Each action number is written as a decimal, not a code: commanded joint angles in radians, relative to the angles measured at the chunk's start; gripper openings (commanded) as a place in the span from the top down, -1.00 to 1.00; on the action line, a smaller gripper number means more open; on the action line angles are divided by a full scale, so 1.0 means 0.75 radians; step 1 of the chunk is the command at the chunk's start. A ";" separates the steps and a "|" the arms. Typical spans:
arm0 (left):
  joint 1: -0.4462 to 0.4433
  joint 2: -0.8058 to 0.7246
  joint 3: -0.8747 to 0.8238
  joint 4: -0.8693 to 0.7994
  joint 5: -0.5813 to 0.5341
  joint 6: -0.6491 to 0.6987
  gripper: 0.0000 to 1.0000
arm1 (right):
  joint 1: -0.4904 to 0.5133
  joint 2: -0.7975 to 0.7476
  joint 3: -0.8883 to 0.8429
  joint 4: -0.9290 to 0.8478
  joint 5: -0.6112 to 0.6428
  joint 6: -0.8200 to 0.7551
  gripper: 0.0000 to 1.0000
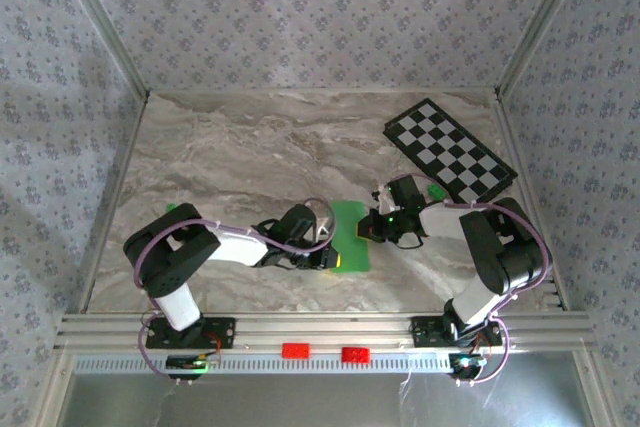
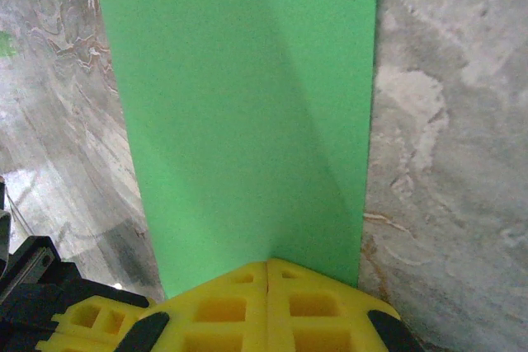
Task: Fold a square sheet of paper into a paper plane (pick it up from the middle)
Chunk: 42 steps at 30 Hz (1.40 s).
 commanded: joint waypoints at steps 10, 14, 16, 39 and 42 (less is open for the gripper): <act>-0.017 -0.201 -0.006 -0.217 -0.069 0.013 0.91 | -0.006 0.084 -0.071 -0.217 0.264 -0.005 1.00; -0.016 -0.165 0.063 -0.125 -0.032 -0.018 0.91 | -0.006 0.078 -0.072 -0.219 0.263 -0.005 1.00; -0.015 -0.117 0.093 -0.101 -0.023 -0.020 0.91 | -0.008 0.080 -0.072 -0.217 0.267 -0.003 1.00; -0.078 -0.224 -0.029 -0.505 -0.092 0.265 0.91 | -0.011 0.074 -0.078 -0.212 0.270 -0.001 1.00; -0.059 -0.298 -0.008 -0.424 -0.110 0.220 0.94 | -0.011 0.074 -0.077 -0.213 0.265 -0.002 1.00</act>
